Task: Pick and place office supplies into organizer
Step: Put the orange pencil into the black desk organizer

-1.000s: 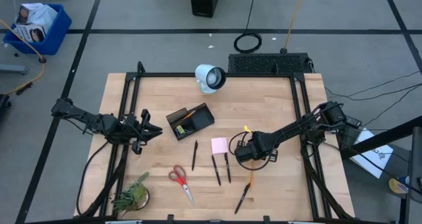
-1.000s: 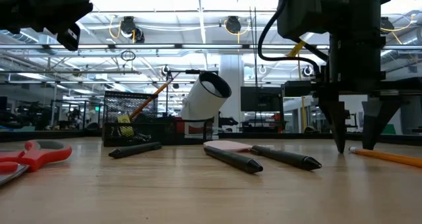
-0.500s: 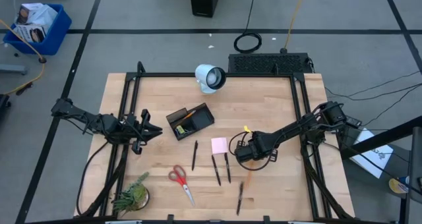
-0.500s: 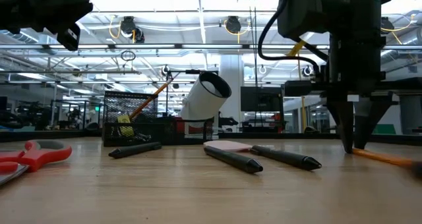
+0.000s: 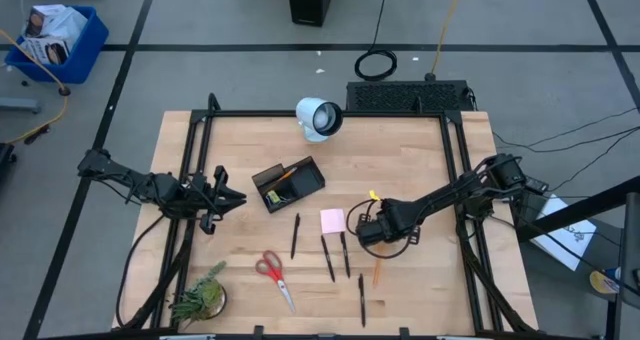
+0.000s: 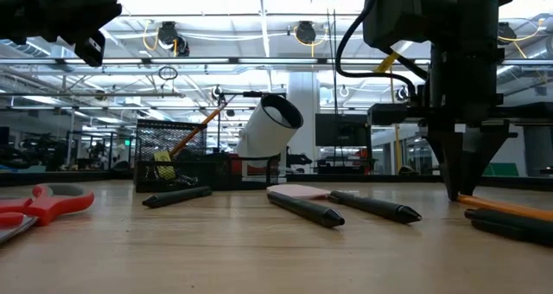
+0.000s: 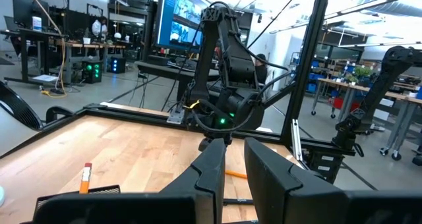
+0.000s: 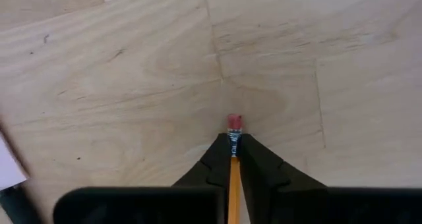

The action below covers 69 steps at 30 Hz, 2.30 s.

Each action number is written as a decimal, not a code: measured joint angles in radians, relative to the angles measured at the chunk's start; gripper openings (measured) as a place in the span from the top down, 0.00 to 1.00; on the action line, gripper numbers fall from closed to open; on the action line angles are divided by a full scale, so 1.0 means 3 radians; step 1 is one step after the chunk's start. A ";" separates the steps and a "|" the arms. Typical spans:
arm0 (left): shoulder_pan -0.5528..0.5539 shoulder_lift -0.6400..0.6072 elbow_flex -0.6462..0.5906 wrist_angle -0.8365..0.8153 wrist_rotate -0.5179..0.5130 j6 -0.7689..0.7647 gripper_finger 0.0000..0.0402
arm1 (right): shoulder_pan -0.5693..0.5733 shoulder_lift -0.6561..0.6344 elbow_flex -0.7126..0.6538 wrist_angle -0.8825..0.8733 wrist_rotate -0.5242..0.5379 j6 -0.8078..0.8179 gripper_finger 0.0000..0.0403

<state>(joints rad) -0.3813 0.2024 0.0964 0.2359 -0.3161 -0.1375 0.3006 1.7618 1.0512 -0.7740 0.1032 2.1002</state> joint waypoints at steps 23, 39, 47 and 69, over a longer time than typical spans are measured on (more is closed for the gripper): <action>0.0001 0.0001 0.0001 0.0001 0.0000 -0.0001 0.84 | -0.0002 -0.0174 -0.0001 0.0548 0.0289 -0.0864 1.00; 0.0000 0.0000 0.0000 0.0000 0.0000 0.0000 0.84 | 0.0349 -0.0300 0.0003 0.0739 0.1255 -0.2095 1.00; 0.0001 0.0001 0.0001 0.0000 0.0000 0.0000 0.84 | 0.0761 -0.0333 0.0003 0.1292 0.1732 -0.1911 0.99; 0.0001 0.0000 0.0001 0.0003 -0.0001 -0.0001 0.84 | 0.1387 0.0360 0.0488 -0.0315 0.2097 -0.0750 1.00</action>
<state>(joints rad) -0.3809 0.2024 0.0965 0.2367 -0.3162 -0.1377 0.7167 1.8699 1.1974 -0.8686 0.7322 1.8753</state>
